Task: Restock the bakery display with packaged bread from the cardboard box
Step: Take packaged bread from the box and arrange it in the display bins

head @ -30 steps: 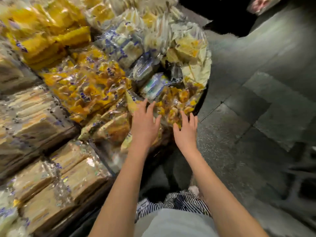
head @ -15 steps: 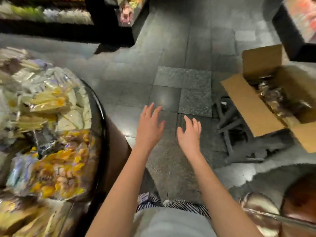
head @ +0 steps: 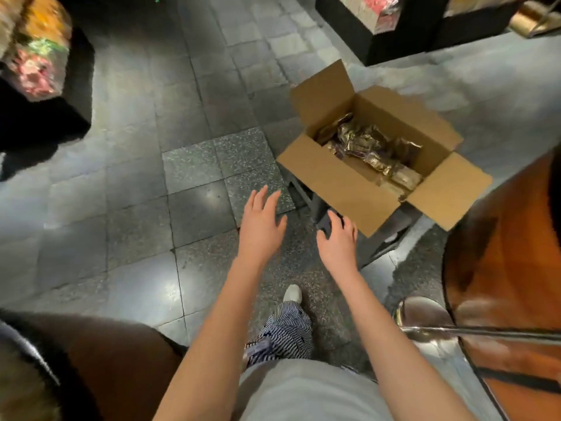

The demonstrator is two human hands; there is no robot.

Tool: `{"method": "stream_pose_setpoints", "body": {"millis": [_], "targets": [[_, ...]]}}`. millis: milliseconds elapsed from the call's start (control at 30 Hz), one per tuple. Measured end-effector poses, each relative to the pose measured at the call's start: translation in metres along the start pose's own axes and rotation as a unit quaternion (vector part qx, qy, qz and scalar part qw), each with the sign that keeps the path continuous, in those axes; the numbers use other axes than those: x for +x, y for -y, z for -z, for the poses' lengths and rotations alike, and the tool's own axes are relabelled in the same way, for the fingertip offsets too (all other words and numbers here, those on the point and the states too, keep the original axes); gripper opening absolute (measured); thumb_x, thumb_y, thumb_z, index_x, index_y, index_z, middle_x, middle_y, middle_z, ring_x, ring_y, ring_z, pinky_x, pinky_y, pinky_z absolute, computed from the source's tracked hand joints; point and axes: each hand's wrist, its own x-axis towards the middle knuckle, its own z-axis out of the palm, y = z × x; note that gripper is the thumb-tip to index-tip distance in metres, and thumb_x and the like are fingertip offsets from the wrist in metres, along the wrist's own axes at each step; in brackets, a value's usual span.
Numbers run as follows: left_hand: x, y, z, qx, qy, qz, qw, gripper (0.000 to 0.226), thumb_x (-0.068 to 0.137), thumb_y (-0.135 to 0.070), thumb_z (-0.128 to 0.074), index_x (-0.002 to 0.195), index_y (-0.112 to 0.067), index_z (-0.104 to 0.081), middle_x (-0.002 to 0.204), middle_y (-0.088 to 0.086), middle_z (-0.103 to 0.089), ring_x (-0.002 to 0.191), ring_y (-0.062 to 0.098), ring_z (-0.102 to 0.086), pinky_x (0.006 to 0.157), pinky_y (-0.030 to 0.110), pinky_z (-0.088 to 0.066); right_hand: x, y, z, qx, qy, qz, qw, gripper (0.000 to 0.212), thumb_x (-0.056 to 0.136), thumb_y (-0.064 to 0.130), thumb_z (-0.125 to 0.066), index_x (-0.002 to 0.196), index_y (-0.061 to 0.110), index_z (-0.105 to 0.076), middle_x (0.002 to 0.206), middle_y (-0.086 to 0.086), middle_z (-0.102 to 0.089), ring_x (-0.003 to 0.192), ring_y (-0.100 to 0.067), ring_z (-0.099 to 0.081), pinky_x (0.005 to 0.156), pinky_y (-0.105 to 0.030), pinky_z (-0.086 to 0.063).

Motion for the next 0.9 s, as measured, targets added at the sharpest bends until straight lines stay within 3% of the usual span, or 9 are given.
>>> {"method": "stream_pose_setpoints", "body": {"millis": [233, 400, 567, 767, 900], "targets": [[0.160, -0.040, -0.013, -0.016, 0.049, -0.047, 0.998, 0.056, 0.100, -0.024, -0.054, 0.151, -0.014, -0.035, 0.161, 0.010, -0.022, 0.150, 0.030, -0.012, 0.122, 0.042, -0.017, 0.115, 0.011, 0.040, 0.009, -0.050, -0.089, 0.995, 0.055, 0.102, 0.029, -0.048, 0.153, 0.025, -0.028, 0.162, -0.013, -0.013, 0.150, -0.033, -0.005, 0.120, -0.051, -0.018], [0.208, -0.062, -0.047, -0.008, 0.128, -0.087, 0.988, 0.057, 0.098, -0.018, -0.055, 0.151, -0.012, -0.033, 0.161, 0.014, -0.021, 0.149, 0.032, -0.013, 0.122, 0.042, -0.018, 0.157, -0.010, 0.045, 0.040, -0.067, -0.161, 0.984, 0.058, 0.100, 0.026, -0.050, 0.153, 0.024, -0.028, 0.161, -0.014, -0.014, 0.149, -0.035, -0.010, 0.120, -0.052, -0.021], [0.244, -0.067, -0.082, 0.007, 0.191, -0.082, 0.978, 0.056, 0.099, -0.021, -0.054, 0.150, -0.012, -0.033, 0.160, 0.018, -0.020, 0.149, 0.034, -0.011, 0.122, 0.043, -0.016, 0.199, -0.026, 0.049, 0.070, -0.095, -0.196, 0.973, 0.057, 0.098, 0.022, -0.054, 0.151, 0.019, -0.033, 0.158, -0.016, -0.020, 0.148, -0.035, -0.016, 0.118, -0.054, -0.025], [0.316, -0.080, -0.124, 0.042, 0.227, -0.083, 0.970, 0.054, 0.098, -0.019, -0.054, 0.147, -0.005, -0.036, 0.156, 0.023, -0.026, 0.143, 0.039, -0.022, 0.116, 0.044, -0.022, 0.276, -0.043, 0.055, 0.070, -0.104, -0.234, 0.964, 0.053, 0.099, 0.022, -0.053, 0.149, 0.020, -0.036, 0.157, -0.015, -0.025, 0.147, -0.034, -0.020, 0.118, -0.052, -0.025], [0.374, -0.092, -0.164, 0.046, 0.262, -0.056, 0.963, 0.056, 0.099, -0.020, -0.051, 0.151, -0.015, -0.032, 0.157, 0.015, -0.026, 0.144, 0.035, -0.021, 0.116, 0.046, -0.025, 0.343, -0.066, 0.058, 0.072, -0.090, -0.262, 0.958, 0.053, 0.097, 0.020, -0.054, 0.148, 0.019, -0.038, 0.154, -0.017, -0.031, 0.145, -0.034, -0.024, 0.118, -0.050, -0.025]]}}
